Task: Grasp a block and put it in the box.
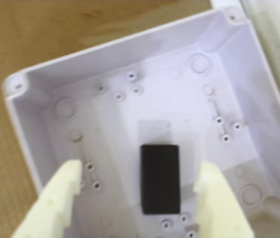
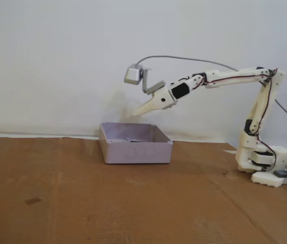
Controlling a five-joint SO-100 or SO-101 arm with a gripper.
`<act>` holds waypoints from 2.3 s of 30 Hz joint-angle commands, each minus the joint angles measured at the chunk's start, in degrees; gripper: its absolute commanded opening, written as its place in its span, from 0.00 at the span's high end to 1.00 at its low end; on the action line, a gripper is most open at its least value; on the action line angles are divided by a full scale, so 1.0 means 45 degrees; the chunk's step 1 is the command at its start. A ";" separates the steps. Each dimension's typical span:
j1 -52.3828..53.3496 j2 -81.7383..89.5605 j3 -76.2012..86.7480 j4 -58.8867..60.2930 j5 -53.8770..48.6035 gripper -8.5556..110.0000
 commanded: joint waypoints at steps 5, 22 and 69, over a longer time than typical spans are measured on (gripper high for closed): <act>-0.0977 0.3809 0.0723 -0.0371 -0.0156 0.77; -0.2715 0.9844 0.5273 -0.0371 -0.0156 0.77; -0.4434 1.9746 1.4258 -0.0371 -0.0137 0.77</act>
